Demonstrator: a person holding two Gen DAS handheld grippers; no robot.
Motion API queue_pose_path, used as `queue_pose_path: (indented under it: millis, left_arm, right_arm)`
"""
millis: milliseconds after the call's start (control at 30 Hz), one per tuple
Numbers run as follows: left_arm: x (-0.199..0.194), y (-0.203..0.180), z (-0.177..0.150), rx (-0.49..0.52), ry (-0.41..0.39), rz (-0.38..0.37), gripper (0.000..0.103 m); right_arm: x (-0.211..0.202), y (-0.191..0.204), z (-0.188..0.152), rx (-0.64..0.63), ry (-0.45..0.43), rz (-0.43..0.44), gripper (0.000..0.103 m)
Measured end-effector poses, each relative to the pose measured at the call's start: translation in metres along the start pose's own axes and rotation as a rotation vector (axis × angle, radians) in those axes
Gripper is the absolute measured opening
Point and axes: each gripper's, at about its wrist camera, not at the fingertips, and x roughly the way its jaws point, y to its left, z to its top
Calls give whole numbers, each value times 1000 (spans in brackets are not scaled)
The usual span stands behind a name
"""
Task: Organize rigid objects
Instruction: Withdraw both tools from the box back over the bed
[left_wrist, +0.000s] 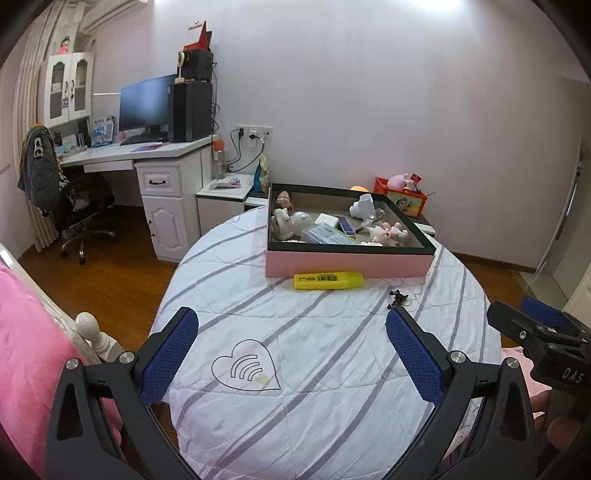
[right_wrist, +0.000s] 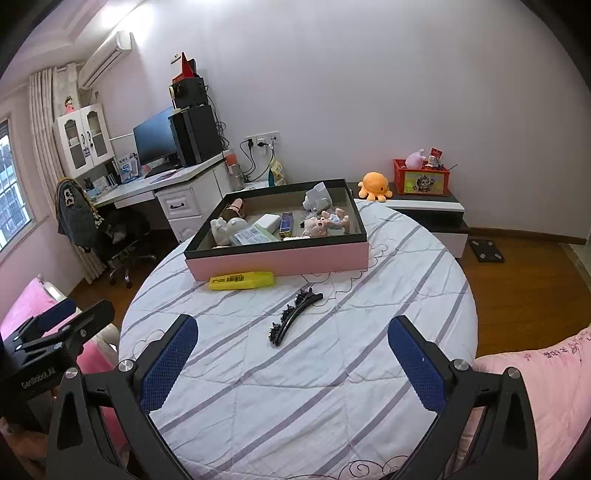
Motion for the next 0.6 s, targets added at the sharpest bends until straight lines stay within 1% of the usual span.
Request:
queue_pose_path:
  millis: [167, 400, 533, 600]
  left_arm:
    - [5, 1, 0, -2, 10, -6, 103]
    - [32, 1, -1, 8, 72, -5, 103]
    - [49, 7, 0, -28, 105, 2, 103]
    - [56, 11, 0, -46, 115, 9, 103]
  right_arm:
    - [11, 2, 1, -9, 31, -1, 103]
    - [45, 0, -1, -12, 99, -24, 103]
    - [70, -3, -7, -15, 157, -51, 103]
    - [84, -4, -10, -14, 186, -49, 103]
